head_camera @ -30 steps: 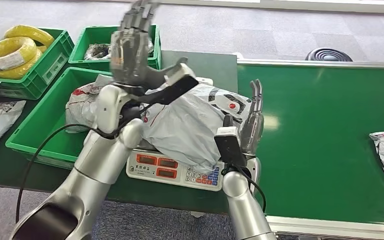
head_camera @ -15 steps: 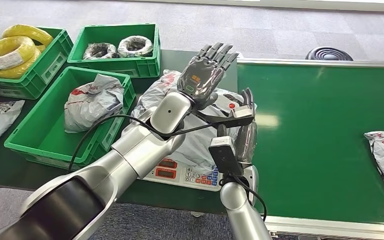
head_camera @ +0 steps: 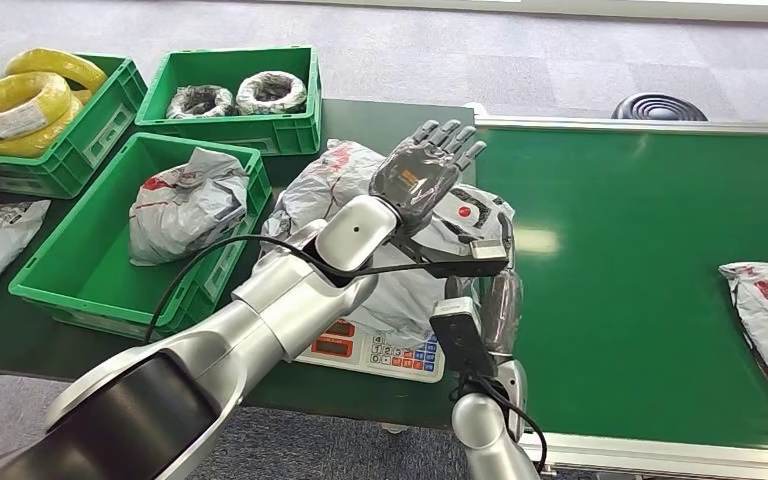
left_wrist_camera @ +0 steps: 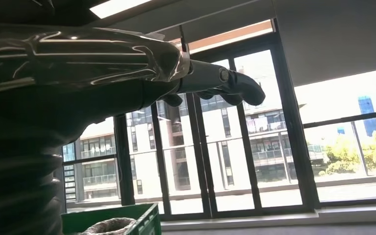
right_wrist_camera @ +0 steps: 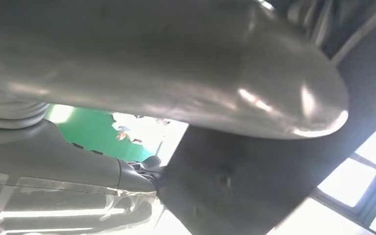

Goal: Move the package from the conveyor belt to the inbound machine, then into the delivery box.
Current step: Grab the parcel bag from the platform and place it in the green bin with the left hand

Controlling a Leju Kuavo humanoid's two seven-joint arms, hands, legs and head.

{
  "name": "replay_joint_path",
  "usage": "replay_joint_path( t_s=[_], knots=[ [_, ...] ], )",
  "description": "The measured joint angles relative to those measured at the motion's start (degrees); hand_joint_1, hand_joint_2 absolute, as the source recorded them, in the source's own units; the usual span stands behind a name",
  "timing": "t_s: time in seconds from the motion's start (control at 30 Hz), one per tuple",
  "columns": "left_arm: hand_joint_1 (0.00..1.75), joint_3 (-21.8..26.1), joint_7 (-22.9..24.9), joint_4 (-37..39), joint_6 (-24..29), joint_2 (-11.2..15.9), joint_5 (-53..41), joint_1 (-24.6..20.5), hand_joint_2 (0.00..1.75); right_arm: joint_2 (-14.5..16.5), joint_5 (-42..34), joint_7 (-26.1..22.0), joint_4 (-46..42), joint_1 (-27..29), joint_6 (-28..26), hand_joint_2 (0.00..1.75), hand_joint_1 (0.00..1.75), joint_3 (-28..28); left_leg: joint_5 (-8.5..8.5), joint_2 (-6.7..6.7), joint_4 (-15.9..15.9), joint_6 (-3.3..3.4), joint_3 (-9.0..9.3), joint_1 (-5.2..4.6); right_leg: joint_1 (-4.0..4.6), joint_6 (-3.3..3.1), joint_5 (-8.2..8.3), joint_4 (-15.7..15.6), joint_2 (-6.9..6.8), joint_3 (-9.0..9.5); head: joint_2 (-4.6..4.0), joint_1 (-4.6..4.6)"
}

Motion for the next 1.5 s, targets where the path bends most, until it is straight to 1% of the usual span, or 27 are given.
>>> replay_joint_path(
  t_s=[0.2,0.27,0.37,0.43,0.47,0.5,0.57,0.6,0.67,0.77,0.83,0.9,0.93,1.03,1.1,1.27,1.5],
  knots=[
    [0.00,-0.2,-0.2,0.6,-0.1,0.0,-0.1,0.1,1.75,-0.1,0.0,0.2,-0.2,0.5,0.1,0.00,0.00,-0.1,0.00,-0.01,0.0,0.00,-0.02,0.00,-0.01,0.00,0.00,0.0,-0.02,0.00,0.00,0.00],
    [0.00,-0.2,-0.4,0.6,-0.8,0.0,-0.1,0.2,1.75,-0.2,-0.1,0.1,-0.4,0.7,0.4,0.00,0.00,-0.1,0.00,-0.04,0.0,0.00,-0.05,0.00,-0.01,0.01,0.00,0.0,-0.03,0.00,0.00,0.00],
    [0.00,-0.1,-0.9,0.7,-2.3,0.5,0.0,0.5,1.75,-0.4,-0.5,-0.1,-1.4,1.4,3.0,0.00,0.00,-0.1,0.00,-0.15,0.0,0.00,-0.10,0.00,0.00,0.02,-0.01,0.0,-0.11,0.00,0.00,0.01],
    [0.00,0.3,-0.9,0.7,-1.3,0.9,0.2,0.7,1.75,-0.6,-1.6,-0.8,-2.8,2.1,5.0,0.00,0.00,0.1,0.01,-0.19,0.0,0.00,-0.12,0.00,0.00,0.02,-0.01,0.0,-0.17,-0.01,0.00,0.02],
    [0.00,0.5,-0.7,0.9,-0.8,1.2,0.1,0.8,1.75,-0.6,-2.6,-2.6,-4.4,2.4,4.4,0.00,0.00,0.5,0.01,-0.15,0.0,0.00,-0.09,0.00,-0.01,0.01,-0.01,0.0,-0.15,-0.03,0.00,0.11],
    [0.00,0.9,-0.6,1.2,-0.4,1.6,0.0,1.0,1.75,-0.3,-3.7,-5.1,-6.6,2.4,2.3,0.00,0.00,1.3,0.00,-0.02,0.0,0.00,-0.02,-0.01,-0.02,0.01,-0.01,0.0,-0.04,-0.06,0.00,0.16],
    [0.00,1.6,-0.4,2.0,-0.5,2.6,-0.4,2.2,1.75,0.7,-5.3,-10.4,-12.3,1.9,-3.8,0.00,0.00,2.9,-0.01,0.26,0.0,-0.03,0.12,0.00,-0.01,0.00,-0.01,0.0,0.21,-0.11,0.00,0.23],
    [0.00,2.0,-0.4,2.3,-0.5,3.0,-0.5,2.9,1.75,1.1,-5.7,-11.5,-15.0,1.6,-5.9,0.00,0.00,3.4,-0.01,0.28,0.0,-0.04,0.13,0.01,0.00,0.00,-0.03,0.0,0.24,-0.12,0.00,0.22],
    [0.00,2.6,-0.4,2.8,-0.5,3.5,-0.5,3.8,1.75,1.5,-6.1,-12.0,-19.0,1.5,-7.6,0.00,0.00,3.6,0.01,0.14,0.0,-0.04,0.05,0.02,0.02,-0.01,-0.05,0.0,0.10,-0.11,0.00,0.26],
    [0.00,3.0,-0.3,3.0,-0.5,3.7,-0.6,4.0,1.75,1.8,-5.9,-12.1,-22.9,1.8,-7.7,0.00,0.00,4.2,0.02,0.11,0.0,-0.04,0.03,0.00,0.00,0.00,-0.04,0.0,0.05,-0.09,0.00,0.30],
    [0.00,3.3,-0.3,3.1,-0.4,3.8,-0.9,4.1,1.75,2.0,-3.6,-12.2,-26.5,2.1,-7.7,0.00,0.00,4.0,0.02,0.09,0.0,-0.03,0.03,-0.02,-0.03,0.00,-0.04,0.0,0.03,-0.11,0.00,0.30],
    [0.00,3.8,-0.2,3.3,-0.4,3.9,-1.2,4.1,1.75,2.7,0.7,-12.3,-32.2,2.5,-7.8,0.00,0.00,1.9,0.01,0.05,0.0,-0.03,0.02,-0.03,-0.04,0.00,-0.05,0.0,0.01,-0.12,0.00,0.28],
    [0.00,4.1,-0.1,3.4,-0.3,3.9,-1.3,4.1,1.75,3.2,2.5,-12.4,-35.3,2.6,-7.8,0.00,0.00,-0.3,0.01,0.05,0.0,-0.03,0.01,-0.03,-0.04,0.01,-0.05,0.0,0.01,-0.11,0.00,0.29],
    [0.00,4.9,-0.2,3.7,0.0,3.9,-1.5,4.2,1.75,4.1,5.0,-12.3,-41.9,2.3,-7.9,0.00,0.00,-7.3,-0.01,0.09,0.0,-0.01,0.01,-0.04,-0.05,0.01,-0.05,0.0,0.03,-0.11,0.00,0.31],
    [0.00,5.3,-0.2,3.8,0.1,3.9,-1.5,4.2,1.75,4.4,5.6,-12.2,-44.7,2.2,-7.9,0.00,0.00,-10.3,-0.01,0.09,0.0,-0.01,0.02,-0.04,-0.05,0.00,-0.04,0.0,0.03,-0.11,0.00,0.30],
    [0.00,5.6,-0.2,3.9,0.1,3.8,-1.5,4.2,1.75,4.9,6.0,-12.2,-48.4,2.1,-7.8,0.00,0.00,-13.8,0.00,0.09,0.0,-0.01,0.05,-0.02,-0.03,0.00,-0.04,0.0,0.03,-0.10,0.00,0.29],
    [0.00,6.5,-0.3,3.9,0.7,3.7,-2.0,4.2,1.75,4.9,9.8,-12.2,-52.5,0.0,-7.8,0.00,0.00,-16.9,0.00,0.09,0.0,-0.01,0.05,-0.03,-0.04,0.00,-0.04,0.0,0.03,-0.09,0.00,0.30]
  ],
)
